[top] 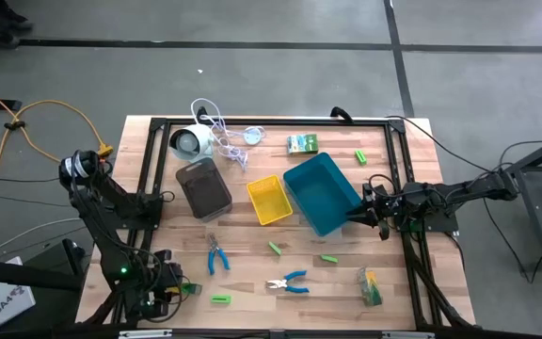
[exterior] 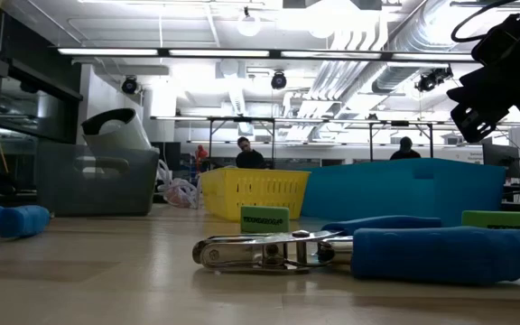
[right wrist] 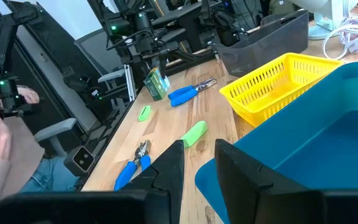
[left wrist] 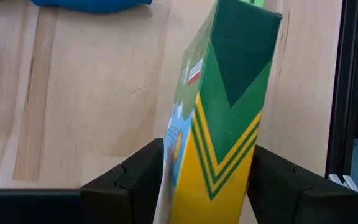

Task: Pick & Place School Supplies
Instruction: Put the crayons box into the blue bin

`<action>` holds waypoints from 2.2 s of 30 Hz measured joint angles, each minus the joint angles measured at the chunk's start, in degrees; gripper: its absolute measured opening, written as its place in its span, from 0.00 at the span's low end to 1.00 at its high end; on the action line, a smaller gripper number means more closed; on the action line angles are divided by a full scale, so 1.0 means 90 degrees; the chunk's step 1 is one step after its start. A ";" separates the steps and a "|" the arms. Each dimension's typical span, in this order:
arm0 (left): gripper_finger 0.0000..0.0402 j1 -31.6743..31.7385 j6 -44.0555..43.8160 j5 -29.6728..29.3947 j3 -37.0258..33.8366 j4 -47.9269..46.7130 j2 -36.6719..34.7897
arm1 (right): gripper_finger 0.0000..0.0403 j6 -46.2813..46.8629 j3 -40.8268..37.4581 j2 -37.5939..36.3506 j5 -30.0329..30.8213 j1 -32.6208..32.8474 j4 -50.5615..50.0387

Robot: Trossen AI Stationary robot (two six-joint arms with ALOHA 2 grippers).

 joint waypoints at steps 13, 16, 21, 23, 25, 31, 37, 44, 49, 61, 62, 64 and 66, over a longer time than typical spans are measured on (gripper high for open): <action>0.36 -0.0012 -0.0084 0.0013 0.0000 -0.0019 0.0006 | 0.21 -0.0001 0.0000 0.0000 0.0000 0.0002 0.0001; 0.30 -0.0012 -0.0117 0.0012 0.0000 -0.0019 0.0006 | 0.21 0.0001 -0.0001 -0.0001 -0.0002 0.0000 0.0001; 0.28 -0.0012 -0.0209 0.0007 0.0000 -0.0017 0.0006 | 0.21 0.0001 0.0000 0.0000 0.0000 0.0002 0.0001; 0.28 -0.0012 -0.0202 0.0008 0.0000 -0.0018 0.0006 | 0.21 -0.0001 -0.0001 -0.0001 0.0000 0.0001 0.0001; 0.28 -0.0012 -0.0202 0.0009 0.0000 -0.0019 0.0006 | 0.21 0.0000 0.0000 0.0001 0.0000 0.0002 -0.0001; 0.28 -0.0012 -0.0198 -0.0045 0.0000 -0.0023 0.0006 | 0.21 0.0000 0.0000 0.0000 -0.0002 0.0000 0.0001; 0.27 -0.0012 -0.0197 -0.0110 0.0000 -0.0038 -0.0037 | 0.21 0.0001 0.0000 0.0000 -0.0002 0.0002 0.0001; 0.26 0.0060 -0.0155 -0.0202 0.0000 -0.0032 -0.0335 | 0.21 0.0001 -0.0002 -0.0001 -0.0001 0.0000 -0.0001; 0.26 0.0549 0.0413 -0.0145 0.0000 -0.0163 -0.0785 | 0.21 0.0001 0.0000 0.0001 0.0000 0.0002 -0.0001; 0.26 0.3356 0.2936 0.1213 0.0015 -0.0374 -0.1712 | 0.21 -0.0001 -0.0001 -0.0002 -0.0001 0.0001 -0.0001; 0.26 0.3612 0.3164 0.1329 0.0052 -0.0382 -0.1716 | 0.21 -0.0001 -0.0002 0.0001 -0.0002 0.0002 -0.0001; 0.26 0.4049 0.3638 0.1495 0.0174 -0.0362 -0.1716 | 0.21 -0.0001 -0.0001 -0.0002 -0.0001 0.0001 0.0000; 0.26 0.4395 0.4062 0.1589 0.0319 -0.0323 -0.1716 | 0.21 0.0001 -0.0002 0.0001 0.0000 0.0000 -0.0001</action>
